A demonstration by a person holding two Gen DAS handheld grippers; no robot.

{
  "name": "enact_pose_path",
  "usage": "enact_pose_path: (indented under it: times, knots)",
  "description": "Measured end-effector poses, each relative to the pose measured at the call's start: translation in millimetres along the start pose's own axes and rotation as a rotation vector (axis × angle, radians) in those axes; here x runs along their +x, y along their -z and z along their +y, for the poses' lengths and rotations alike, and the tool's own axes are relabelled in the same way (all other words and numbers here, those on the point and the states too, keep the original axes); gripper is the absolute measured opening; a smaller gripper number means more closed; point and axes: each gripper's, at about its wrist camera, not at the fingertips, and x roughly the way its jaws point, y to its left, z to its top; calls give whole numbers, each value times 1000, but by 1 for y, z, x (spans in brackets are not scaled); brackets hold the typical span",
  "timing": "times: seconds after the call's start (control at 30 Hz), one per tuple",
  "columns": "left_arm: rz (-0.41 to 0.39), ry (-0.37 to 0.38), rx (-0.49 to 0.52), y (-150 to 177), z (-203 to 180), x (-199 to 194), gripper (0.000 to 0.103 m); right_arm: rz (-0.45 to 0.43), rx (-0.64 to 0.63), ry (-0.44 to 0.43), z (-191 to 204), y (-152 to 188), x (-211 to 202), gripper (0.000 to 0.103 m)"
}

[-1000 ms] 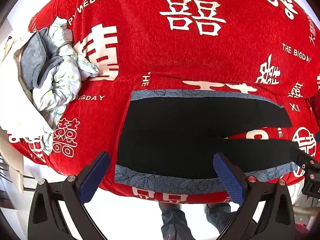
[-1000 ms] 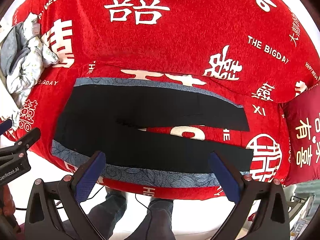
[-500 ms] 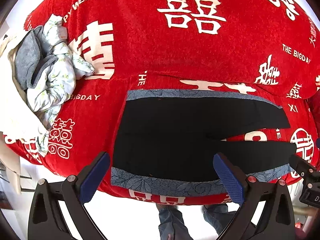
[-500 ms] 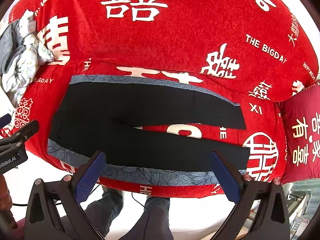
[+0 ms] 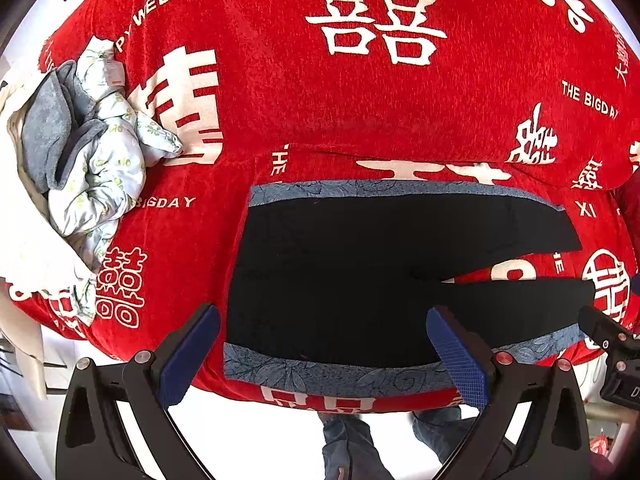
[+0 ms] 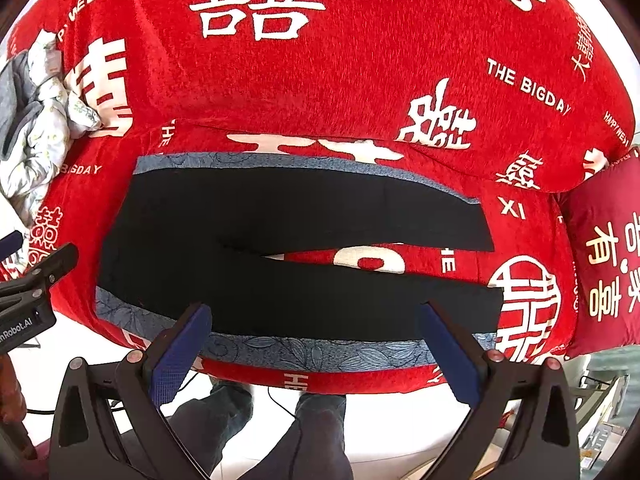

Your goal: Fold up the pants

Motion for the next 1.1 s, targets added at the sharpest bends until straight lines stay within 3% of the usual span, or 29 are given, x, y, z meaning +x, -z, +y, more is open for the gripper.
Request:
enact_pose_path:
  times: [0.47, 0.73, 0.83, 1.1]
  knots:
    - [75, -37, -8, 22, 39, 22, 103, 64, 86, -51, 18, 13, 26, 103]
    - [190, -30, -9, 46, 46, 57, 103, 197, 168, -119, 14, 42, 66, 103]
    - [213, 2, -52, 53, 56, 73, 103, 233, 220, -232, 11, 52, 87, 103]
    - [248, 71, -178, 77, 84, 138, 103, 351, 436, -662, 24, 83, 171, 103]
